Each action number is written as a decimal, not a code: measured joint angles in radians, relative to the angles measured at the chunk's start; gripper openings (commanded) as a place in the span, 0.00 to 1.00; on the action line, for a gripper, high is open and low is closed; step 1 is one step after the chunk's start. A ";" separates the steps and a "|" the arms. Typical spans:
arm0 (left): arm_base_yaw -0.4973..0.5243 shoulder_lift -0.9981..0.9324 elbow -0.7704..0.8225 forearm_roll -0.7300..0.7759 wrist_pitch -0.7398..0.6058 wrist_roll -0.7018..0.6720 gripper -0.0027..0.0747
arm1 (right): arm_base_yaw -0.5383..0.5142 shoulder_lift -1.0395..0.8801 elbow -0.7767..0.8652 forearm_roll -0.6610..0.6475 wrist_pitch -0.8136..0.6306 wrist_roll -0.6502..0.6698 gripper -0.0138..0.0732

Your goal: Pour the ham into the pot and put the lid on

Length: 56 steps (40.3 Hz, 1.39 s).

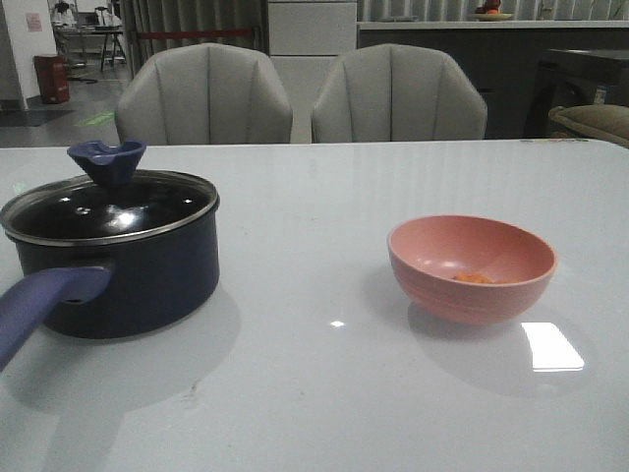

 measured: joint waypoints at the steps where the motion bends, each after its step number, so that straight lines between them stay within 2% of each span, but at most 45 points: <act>1: 0.000 0.000 0.000 0.000 0.000 0.000 0.18 | 0.000 0.000 0.000 0.000 0.000 0.000 0.33; 38: 0.000 0.000 0.000 0.000 -0.005 0.000 0.18 | 0.000 0.000 0.000 0.000 0.000 0.000 0.33; 42: 0.000 0.000 0.000 0.000 -0.050 0.000 0.18 | 0.000 0.000 0.000 0.000 0.000 0.000 0.33; 49: 0.000 0.000 -0.002 0.000 -0.236 0.000 0.18 | 0.000 0.000 0.000 0.000 0.001 0.000 0.33; 52: 0.000 0.000 -0.016 0.000 -0.249 0.000 0.18 | 0.000 0.000 0.000 0.000 0.001 0.000 0.33; 56: 0.000 0.000 -0.085 0.000 -0.184 0.000 0.18 | 0.000 0.000 0.000 0.000 0.001 0.000 0.33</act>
